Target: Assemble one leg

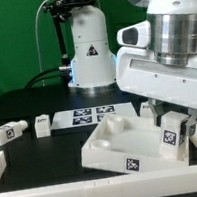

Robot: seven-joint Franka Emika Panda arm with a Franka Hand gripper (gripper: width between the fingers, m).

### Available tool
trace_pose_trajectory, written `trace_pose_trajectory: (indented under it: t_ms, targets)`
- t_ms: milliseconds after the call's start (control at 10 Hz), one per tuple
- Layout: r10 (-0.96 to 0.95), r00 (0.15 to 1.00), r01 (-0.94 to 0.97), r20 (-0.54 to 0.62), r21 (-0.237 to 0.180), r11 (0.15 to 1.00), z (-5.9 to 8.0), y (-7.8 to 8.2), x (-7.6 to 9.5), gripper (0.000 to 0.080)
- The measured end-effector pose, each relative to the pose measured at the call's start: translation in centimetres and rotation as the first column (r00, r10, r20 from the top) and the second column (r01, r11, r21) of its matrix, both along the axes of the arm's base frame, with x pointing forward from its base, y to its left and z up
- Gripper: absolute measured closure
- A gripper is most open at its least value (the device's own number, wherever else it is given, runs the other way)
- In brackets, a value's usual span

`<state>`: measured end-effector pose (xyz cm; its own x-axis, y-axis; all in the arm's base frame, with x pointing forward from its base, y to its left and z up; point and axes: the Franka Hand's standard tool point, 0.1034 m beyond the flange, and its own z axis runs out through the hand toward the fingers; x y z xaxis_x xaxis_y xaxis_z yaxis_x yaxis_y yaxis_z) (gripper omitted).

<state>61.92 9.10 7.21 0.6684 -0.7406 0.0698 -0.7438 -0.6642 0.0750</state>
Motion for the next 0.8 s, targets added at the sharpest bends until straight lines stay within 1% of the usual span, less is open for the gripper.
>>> trace_pose_trajectory:
  t_ms: [100,200,300,800]
  targets:
    - [-0.002,1.0,0.002,0.0,0.001,1.0,0.0,0.02,0.0,0.0307]
    - [-0.004,1.0,0.004,0.0,0.003,1.0,-0.01,0.04,-0.01,0.0184]
    - [-0.005,1.0,0.005,0.0,0.004,1.0,-0.02,0.05,-0.01,0.016]
    - [-0.005,1.0,0.005,0.0,0.004,1.0,-0.03,0.05,-0.02,0.0151]
